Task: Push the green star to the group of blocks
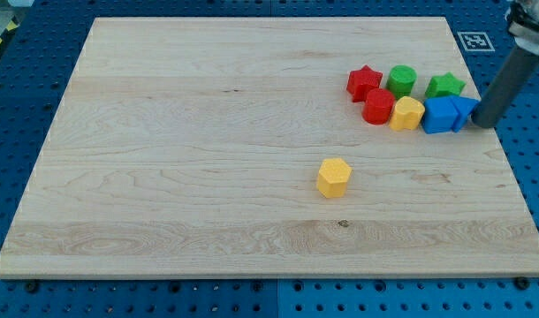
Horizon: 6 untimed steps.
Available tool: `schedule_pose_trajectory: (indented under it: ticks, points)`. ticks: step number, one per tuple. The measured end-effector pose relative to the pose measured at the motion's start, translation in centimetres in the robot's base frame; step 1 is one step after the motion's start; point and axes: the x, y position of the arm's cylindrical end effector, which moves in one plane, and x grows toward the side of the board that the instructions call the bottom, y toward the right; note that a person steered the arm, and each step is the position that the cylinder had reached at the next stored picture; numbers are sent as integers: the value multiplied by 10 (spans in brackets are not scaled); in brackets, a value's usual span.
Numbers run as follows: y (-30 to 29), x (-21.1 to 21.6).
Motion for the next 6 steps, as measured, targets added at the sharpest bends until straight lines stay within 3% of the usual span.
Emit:
schedule_pose_trajectory:
  ticks: [2, 4, 6]
  points:
    - [0, -54]
    - [-23, -61]
    - [-84, -58]
